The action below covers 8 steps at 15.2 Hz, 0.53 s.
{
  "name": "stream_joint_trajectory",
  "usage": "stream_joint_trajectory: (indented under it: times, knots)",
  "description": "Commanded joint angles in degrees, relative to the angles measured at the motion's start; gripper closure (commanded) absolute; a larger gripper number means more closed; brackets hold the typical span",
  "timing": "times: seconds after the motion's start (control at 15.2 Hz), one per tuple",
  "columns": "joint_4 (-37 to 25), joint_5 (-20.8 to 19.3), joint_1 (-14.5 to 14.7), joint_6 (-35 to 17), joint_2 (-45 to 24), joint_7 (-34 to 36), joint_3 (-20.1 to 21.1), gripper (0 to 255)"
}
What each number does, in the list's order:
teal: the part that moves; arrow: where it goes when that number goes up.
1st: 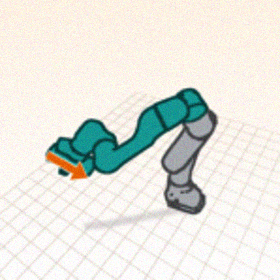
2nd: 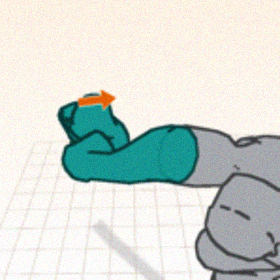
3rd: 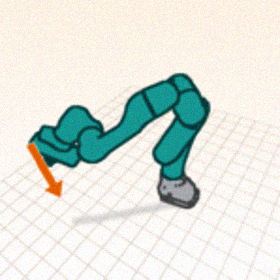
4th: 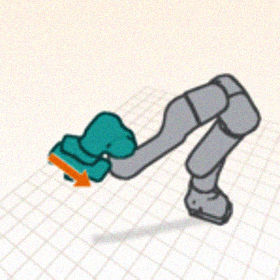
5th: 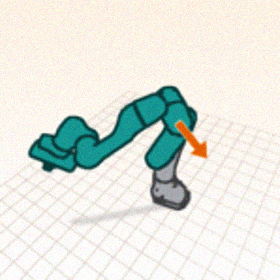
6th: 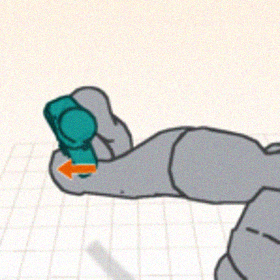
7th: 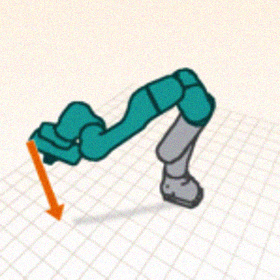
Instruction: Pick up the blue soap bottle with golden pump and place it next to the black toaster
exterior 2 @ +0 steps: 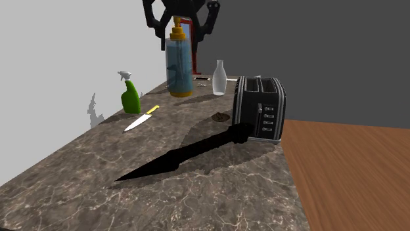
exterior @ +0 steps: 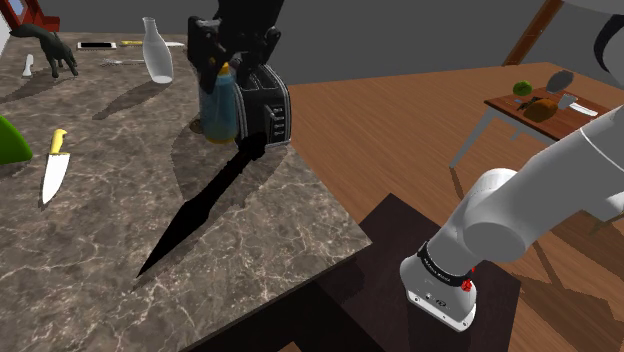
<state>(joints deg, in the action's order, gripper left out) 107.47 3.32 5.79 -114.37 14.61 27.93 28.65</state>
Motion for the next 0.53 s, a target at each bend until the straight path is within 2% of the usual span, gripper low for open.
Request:
stream_joint_trajectory:
  times: [0.0, 0.46]
  knots:
    - [0.2, 0.6, -0.3, 0.4, 0.6, -1.6, -1.1, 255]
    - [4.7, 3.7, -2.4, 0.1, 4.4, -12.8, -9.2, 255]
